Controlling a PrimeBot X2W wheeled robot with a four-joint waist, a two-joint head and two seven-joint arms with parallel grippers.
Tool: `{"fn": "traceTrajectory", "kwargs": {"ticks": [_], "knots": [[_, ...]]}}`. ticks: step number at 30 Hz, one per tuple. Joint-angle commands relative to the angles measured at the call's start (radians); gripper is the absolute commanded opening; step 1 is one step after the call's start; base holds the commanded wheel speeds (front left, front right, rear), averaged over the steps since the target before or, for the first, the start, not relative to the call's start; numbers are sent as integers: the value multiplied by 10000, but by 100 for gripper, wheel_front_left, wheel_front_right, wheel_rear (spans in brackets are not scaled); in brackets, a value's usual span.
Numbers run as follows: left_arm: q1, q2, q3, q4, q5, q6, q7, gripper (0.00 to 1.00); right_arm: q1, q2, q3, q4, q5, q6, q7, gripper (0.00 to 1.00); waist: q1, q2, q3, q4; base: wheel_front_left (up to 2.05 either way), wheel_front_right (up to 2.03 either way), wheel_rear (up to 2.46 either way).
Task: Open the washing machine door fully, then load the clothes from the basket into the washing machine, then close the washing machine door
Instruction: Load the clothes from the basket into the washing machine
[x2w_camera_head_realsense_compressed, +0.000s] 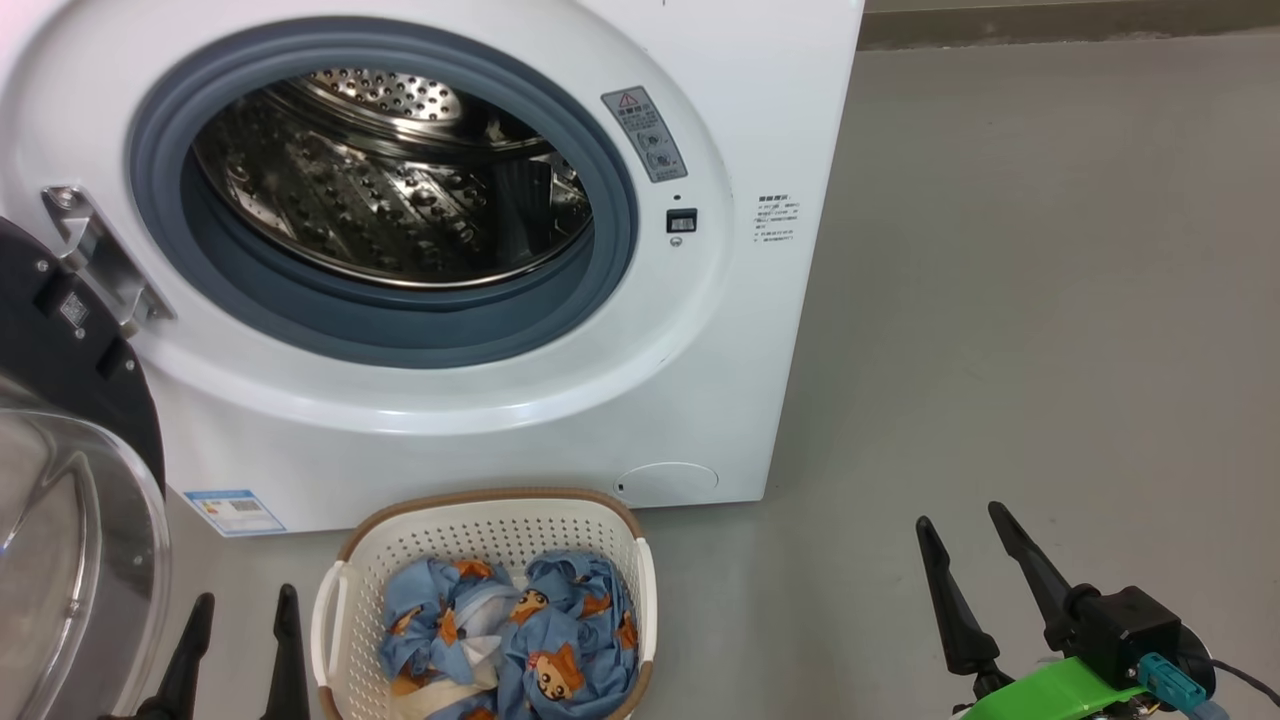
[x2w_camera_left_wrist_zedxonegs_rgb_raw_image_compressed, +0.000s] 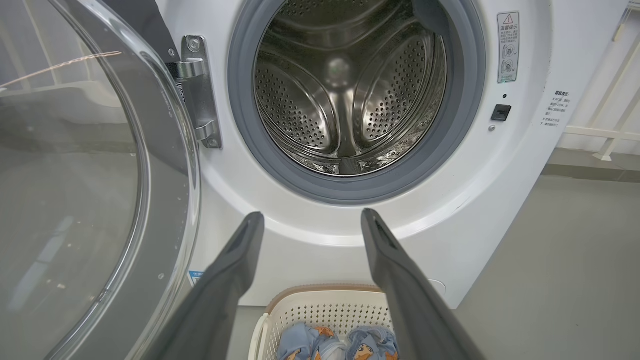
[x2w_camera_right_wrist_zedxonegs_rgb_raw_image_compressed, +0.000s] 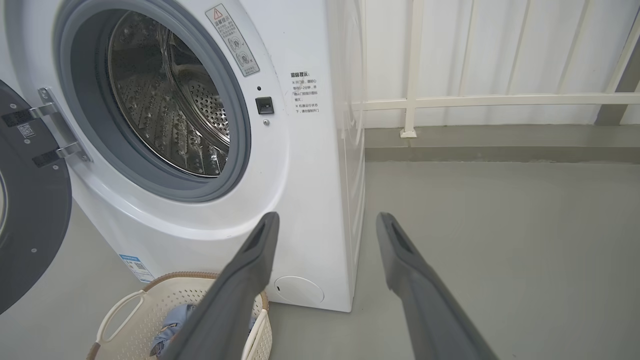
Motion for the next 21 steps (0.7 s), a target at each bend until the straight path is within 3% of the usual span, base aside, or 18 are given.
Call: {"fn": "traceTrajectory", "kwargs": {"ticks": [1, 11, 21], "knots": [[-335, 87, 301, -246, -125, -33, -53, 100, -411, -24, 227, -228, 69, 16, -120, 100, 0, 0, 30, 0, 0, 0, 0], [-530, 90, 156, -250, -302, -33, -53, 100, -569, -24, 304, -211, 158, 16, -120, 100, 0, 0, 603, -38, 0, 0, 0], [-1322, 117, -724, 593, -634, -33, -53, 100, -1116, -24, 521, -131, 288, 16, -120, 100, 0, 0, 1957, -240, 0, 0, 0]]}}
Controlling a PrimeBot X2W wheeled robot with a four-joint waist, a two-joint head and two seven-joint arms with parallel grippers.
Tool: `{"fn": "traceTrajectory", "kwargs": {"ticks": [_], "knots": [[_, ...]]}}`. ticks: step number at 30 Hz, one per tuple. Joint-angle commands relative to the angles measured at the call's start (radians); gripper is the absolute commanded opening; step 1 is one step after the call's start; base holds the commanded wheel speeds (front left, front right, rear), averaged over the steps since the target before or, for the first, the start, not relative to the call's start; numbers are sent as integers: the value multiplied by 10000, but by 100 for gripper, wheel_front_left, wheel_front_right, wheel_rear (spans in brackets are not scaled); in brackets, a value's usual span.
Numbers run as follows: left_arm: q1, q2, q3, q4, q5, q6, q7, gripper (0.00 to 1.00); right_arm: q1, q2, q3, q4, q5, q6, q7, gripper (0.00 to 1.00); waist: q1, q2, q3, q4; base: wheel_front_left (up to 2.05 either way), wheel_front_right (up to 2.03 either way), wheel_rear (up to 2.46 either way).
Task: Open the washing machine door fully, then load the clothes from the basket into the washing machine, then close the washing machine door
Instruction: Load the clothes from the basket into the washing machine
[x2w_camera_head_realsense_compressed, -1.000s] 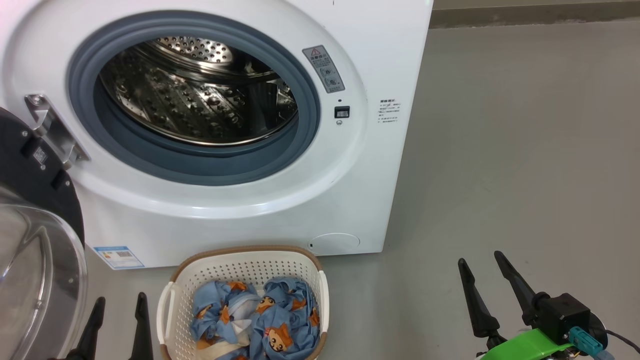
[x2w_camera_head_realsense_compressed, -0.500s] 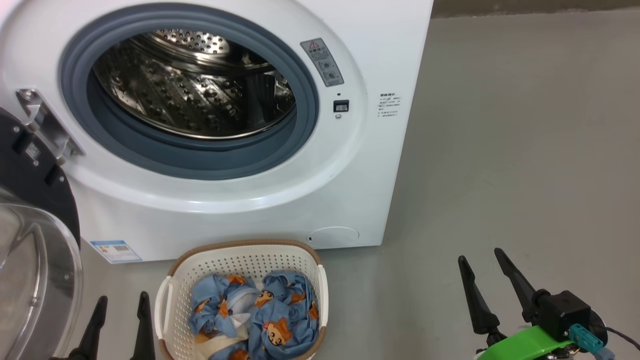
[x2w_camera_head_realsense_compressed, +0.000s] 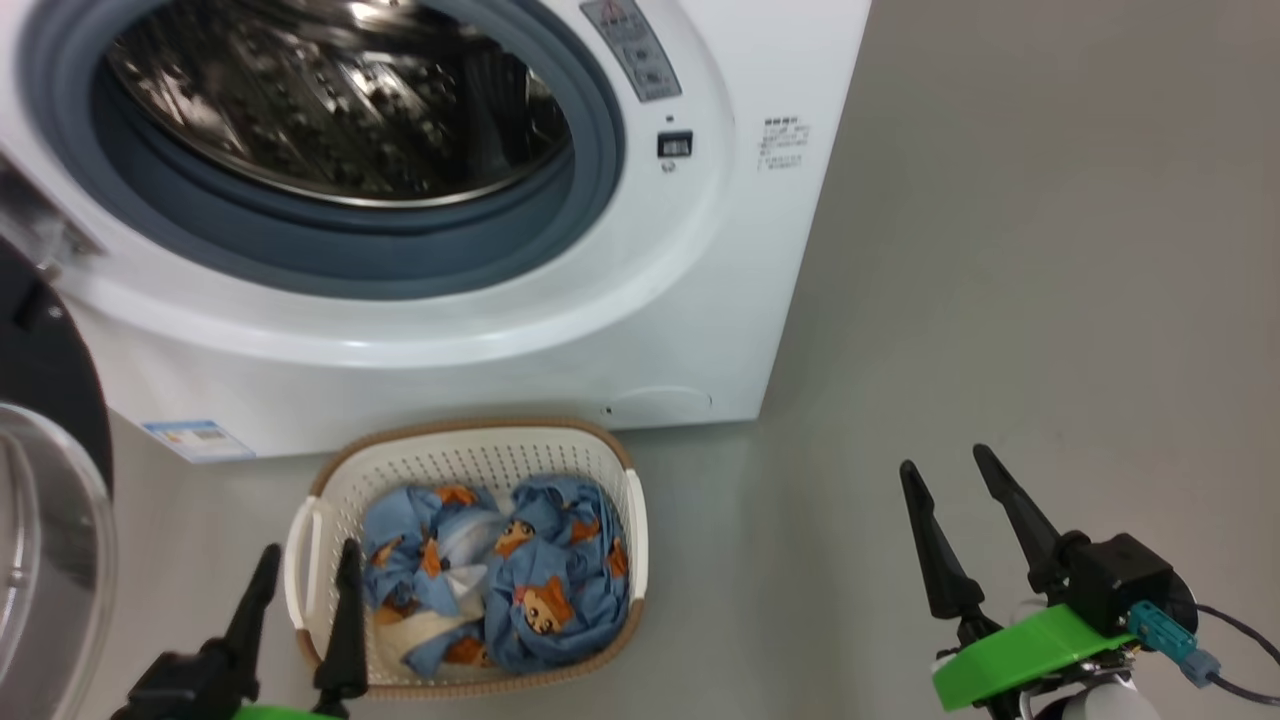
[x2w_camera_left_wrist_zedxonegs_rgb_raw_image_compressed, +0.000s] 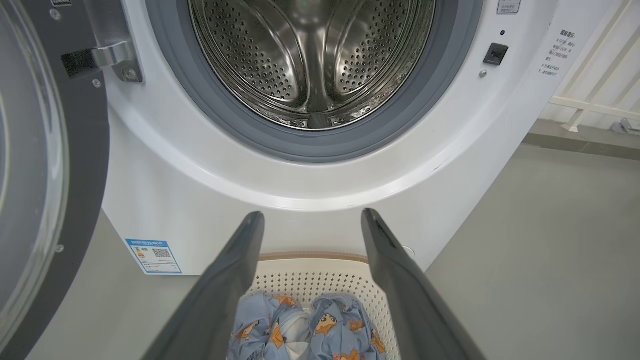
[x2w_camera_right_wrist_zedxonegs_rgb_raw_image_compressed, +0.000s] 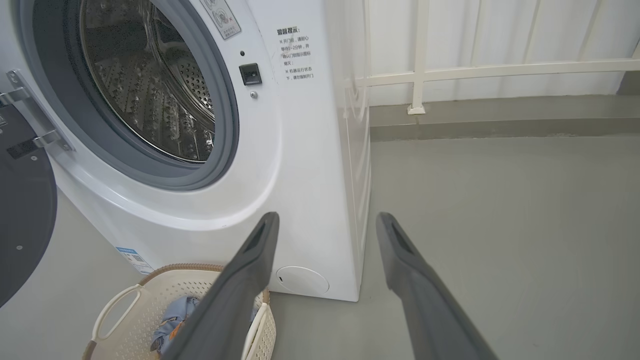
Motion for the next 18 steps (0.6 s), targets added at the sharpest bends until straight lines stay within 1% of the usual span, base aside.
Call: {"fn": "traceTrajectory", "kwargs": {"ticks": [1, 8, 18], "knots": [[-536, 108, 66, 66, -233, -31, -53, 100, -380, -18, 333, -200, 102, 16, -118, 100, 0, -1, 774, -177, 0, 0, 0], [-1294, 135, -416, 613, -424, -31, -53, 100, -803, -18, 375, -239, 62, 16, -118, 100, 0, -1, 1798, -471, 0, 0, 0], [-2833, 554, -640, 1809, -717, -31, -53, 100, -1346, -18, 383, -426, -20, 16, -118, 100, 0, -1, 3569, -971, 0, 0, 0]]}}
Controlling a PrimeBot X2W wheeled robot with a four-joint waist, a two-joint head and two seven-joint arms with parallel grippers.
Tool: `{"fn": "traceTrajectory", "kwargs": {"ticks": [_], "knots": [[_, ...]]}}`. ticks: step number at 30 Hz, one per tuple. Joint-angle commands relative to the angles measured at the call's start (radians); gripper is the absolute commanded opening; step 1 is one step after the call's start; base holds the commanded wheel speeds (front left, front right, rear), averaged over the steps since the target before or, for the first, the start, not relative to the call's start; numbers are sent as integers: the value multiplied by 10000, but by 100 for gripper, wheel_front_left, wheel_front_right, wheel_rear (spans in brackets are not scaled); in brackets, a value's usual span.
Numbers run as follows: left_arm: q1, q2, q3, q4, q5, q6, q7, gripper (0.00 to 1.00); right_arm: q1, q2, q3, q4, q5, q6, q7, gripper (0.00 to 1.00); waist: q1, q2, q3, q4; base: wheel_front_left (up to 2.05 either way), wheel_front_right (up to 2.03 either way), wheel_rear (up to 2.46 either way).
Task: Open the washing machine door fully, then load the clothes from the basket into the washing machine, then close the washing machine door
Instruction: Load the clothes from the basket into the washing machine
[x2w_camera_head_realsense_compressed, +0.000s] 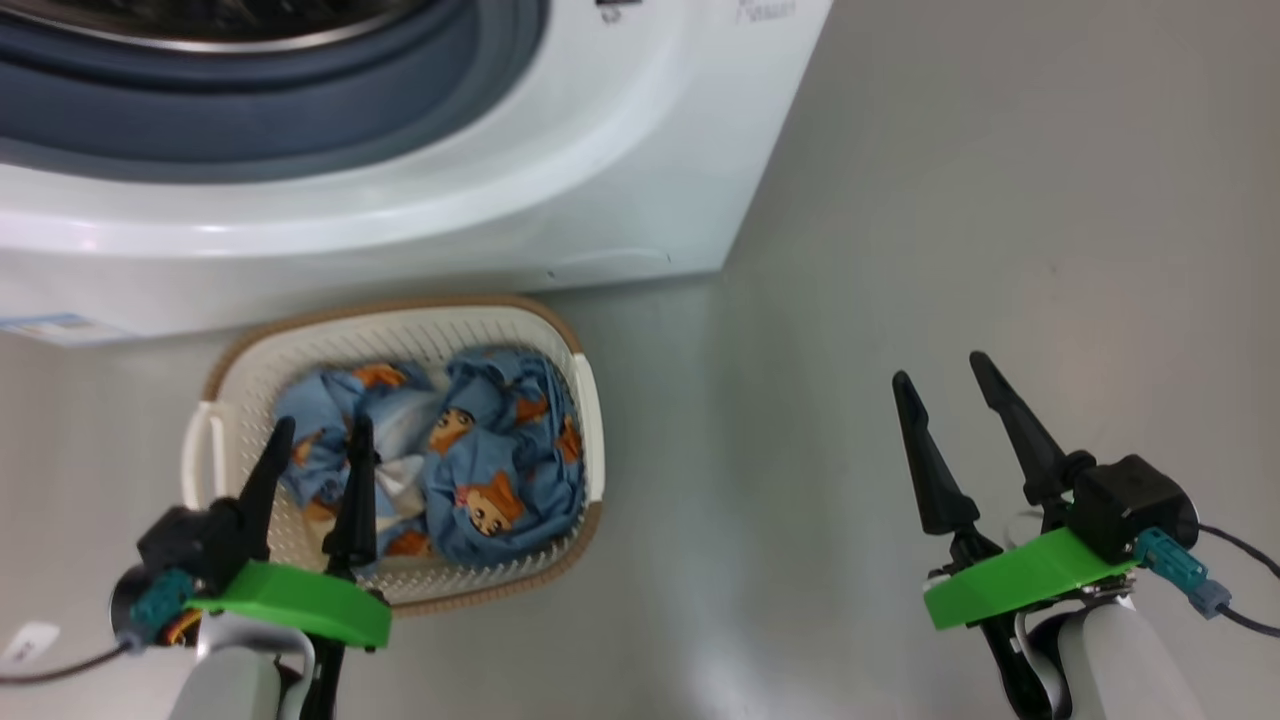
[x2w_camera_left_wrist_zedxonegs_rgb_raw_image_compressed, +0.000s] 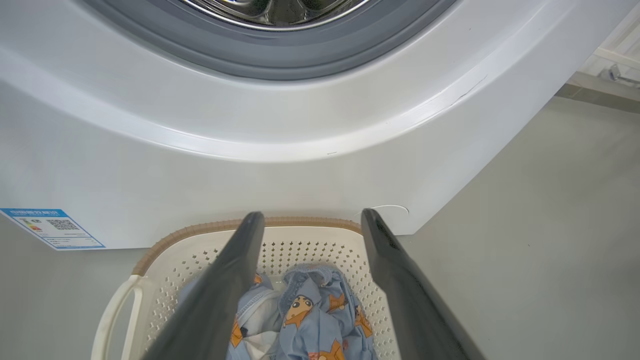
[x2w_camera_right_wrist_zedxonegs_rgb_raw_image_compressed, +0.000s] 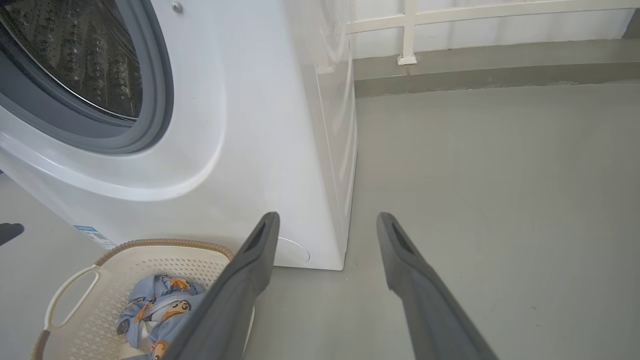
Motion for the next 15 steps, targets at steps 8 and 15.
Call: {"fn": "traceTrajectory", "kwargs": {"ticks": [8, 15], "knots": [[-1309, 764, -372, 1349, -794, -31, -53, 100, -511, 5, 427, -445, 33, 16, -118, 100, 0, 0, 2151, -759, 0, 0, 0], [-2203, 1302, -977, 2530, -1705, -31, -53, 100, -729, 5, 405, -625, 100, 16, -118, 100, 0, 0, 2911, -1036, 0, 0, 0]]}}
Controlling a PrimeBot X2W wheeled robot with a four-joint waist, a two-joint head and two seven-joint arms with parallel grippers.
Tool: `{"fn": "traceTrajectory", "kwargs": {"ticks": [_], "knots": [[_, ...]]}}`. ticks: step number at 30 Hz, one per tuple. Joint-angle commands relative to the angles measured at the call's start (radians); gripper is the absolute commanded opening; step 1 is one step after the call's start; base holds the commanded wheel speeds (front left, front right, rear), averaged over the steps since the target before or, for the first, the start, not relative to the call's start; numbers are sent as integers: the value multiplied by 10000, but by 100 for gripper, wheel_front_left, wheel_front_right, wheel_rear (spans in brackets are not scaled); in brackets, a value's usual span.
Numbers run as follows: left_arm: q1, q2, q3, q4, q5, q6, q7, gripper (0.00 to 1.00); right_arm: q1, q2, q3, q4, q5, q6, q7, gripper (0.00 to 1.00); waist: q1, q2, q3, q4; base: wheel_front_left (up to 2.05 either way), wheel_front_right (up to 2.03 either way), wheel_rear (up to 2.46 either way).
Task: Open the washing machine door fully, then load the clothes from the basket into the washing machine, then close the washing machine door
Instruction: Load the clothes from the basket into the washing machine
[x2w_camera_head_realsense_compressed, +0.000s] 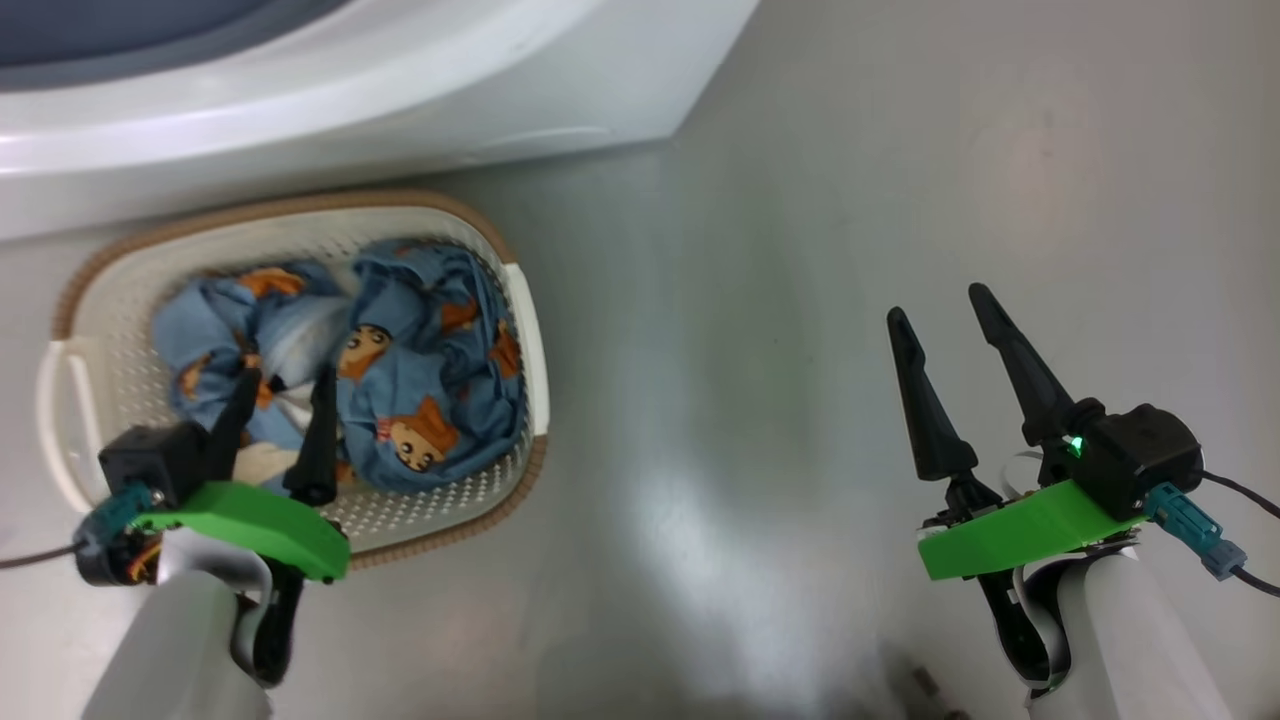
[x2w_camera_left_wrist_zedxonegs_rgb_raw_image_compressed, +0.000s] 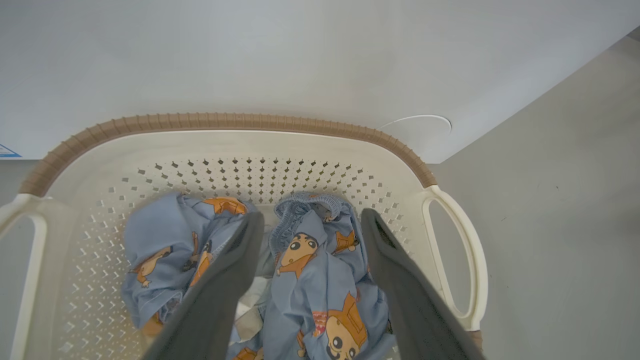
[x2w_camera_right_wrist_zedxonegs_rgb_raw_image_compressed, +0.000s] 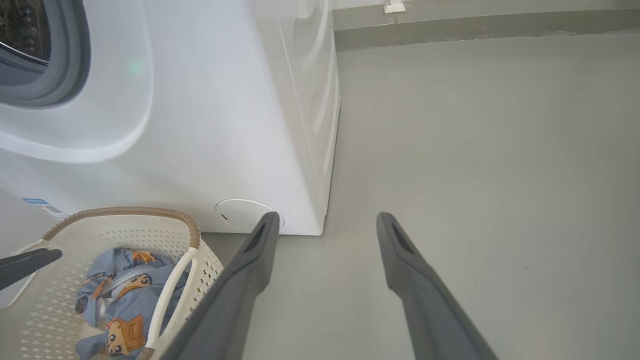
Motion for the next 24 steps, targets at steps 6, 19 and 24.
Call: {"fn": "traceTrajectory", "kwargs": {"ticks": [6, 19, 24], "knots": [[-672, 833, -732, 861, -657, -31, -51, 100, 51, 13, 264, -234, 139, 16, -118, 100, -1, -1, 1148, -451, 0, 0, 0], [-2230, 1281, -2708, 2406, -2047, -31, 77, 100, -204, 13, 411, -212, 325, 16, -118, 100, -1, -1, 2362, -612, 0, 0, 0], [-2880, 1449, -3417, 2842, -2344, -31, 628, 100, -226, 13, 470, -217, 494, 16, -118, 100, -1, -1, 2715, -820, 0, 0, 0]]}}
